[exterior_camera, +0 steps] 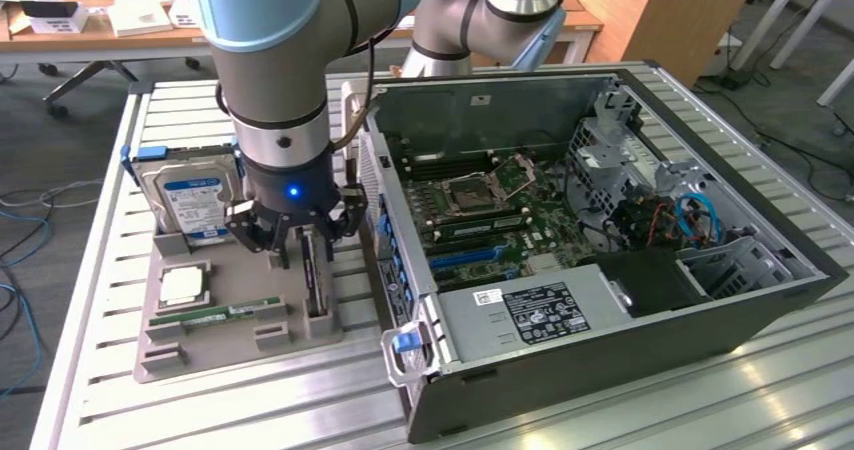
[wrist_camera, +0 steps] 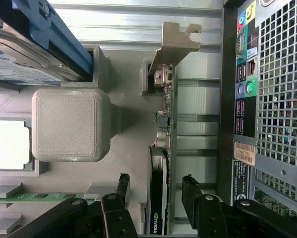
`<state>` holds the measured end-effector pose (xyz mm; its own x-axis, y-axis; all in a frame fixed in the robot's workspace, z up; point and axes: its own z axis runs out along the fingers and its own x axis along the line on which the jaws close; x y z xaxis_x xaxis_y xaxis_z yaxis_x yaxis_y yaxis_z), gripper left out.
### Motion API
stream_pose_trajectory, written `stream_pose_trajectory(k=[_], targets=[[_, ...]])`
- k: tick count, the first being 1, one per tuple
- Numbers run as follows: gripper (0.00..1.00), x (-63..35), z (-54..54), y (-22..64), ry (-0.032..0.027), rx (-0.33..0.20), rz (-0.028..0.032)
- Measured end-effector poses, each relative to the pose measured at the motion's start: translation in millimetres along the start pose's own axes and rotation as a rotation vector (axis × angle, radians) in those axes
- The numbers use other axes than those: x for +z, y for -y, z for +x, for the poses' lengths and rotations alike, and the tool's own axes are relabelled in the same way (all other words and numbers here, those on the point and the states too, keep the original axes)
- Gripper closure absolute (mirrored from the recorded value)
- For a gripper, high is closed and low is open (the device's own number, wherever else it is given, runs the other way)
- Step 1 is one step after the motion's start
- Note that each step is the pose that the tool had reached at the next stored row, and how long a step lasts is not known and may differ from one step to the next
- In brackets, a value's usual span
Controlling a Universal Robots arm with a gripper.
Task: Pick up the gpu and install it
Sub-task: 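Pick up the gpu and move the gpu toward the slot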
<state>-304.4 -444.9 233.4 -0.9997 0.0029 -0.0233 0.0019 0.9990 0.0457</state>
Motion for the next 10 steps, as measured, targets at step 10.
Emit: stream_pose_trajectory(k=[10], targets=[[0.54, 0.1, 0.1, 0.0, 0.0000, 0.000, -0.0001]])
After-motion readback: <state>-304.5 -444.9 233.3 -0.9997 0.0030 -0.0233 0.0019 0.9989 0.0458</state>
